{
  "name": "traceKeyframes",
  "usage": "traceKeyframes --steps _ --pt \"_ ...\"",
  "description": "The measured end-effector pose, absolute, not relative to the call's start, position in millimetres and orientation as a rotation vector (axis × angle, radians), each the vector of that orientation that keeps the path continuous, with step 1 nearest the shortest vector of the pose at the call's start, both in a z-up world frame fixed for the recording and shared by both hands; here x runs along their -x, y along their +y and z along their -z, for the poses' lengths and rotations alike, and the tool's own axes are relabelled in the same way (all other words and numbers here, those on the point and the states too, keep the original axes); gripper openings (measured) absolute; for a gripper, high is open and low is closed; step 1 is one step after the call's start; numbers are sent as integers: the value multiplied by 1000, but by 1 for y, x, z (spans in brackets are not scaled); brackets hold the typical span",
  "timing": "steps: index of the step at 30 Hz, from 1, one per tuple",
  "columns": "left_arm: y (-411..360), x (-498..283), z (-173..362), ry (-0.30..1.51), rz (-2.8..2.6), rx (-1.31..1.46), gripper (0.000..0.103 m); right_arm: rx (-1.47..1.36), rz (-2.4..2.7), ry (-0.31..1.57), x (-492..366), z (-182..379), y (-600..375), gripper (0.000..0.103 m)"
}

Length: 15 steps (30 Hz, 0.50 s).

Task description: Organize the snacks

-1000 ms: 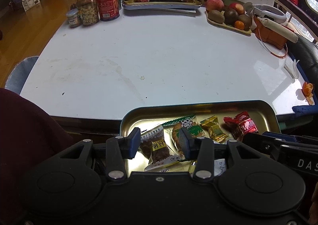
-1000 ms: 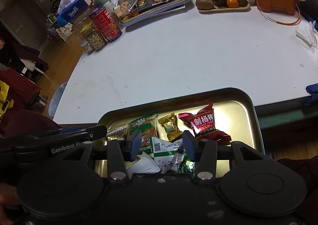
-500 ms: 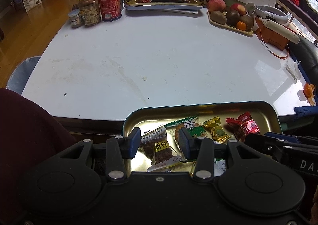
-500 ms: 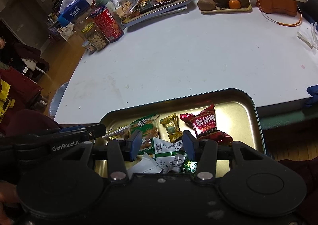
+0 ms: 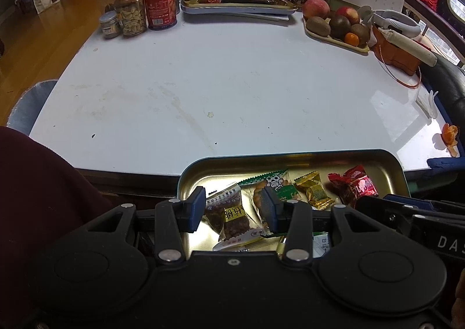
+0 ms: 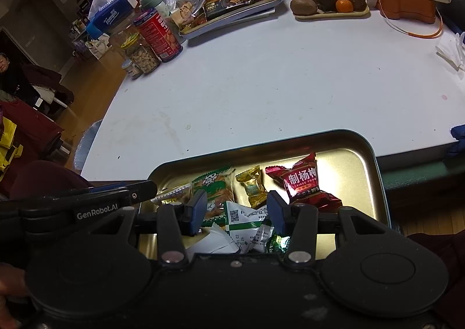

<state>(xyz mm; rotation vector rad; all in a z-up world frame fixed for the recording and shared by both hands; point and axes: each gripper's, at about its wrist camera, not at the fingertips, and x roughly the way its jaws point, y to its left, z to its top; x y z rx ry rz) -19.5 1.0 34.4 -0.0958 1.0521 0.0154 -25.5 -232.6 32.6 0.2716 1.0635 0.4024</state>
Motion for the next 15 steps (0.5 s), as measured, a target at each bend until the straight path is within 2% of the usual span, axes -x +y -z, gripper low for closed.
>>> traceKeyframes --steps 8,11,15 --pt "1 21 -35 1038 -2 107 50 -271 -404 1065 26 -33 -232 49" --pt "0 22 -37 1017 -10 86 42 -270 -401 1063 26 -33 -232 49" --pt "3 21 -39 1008 -20 100 42 -270 -399 1059 26 -34 -232 49"
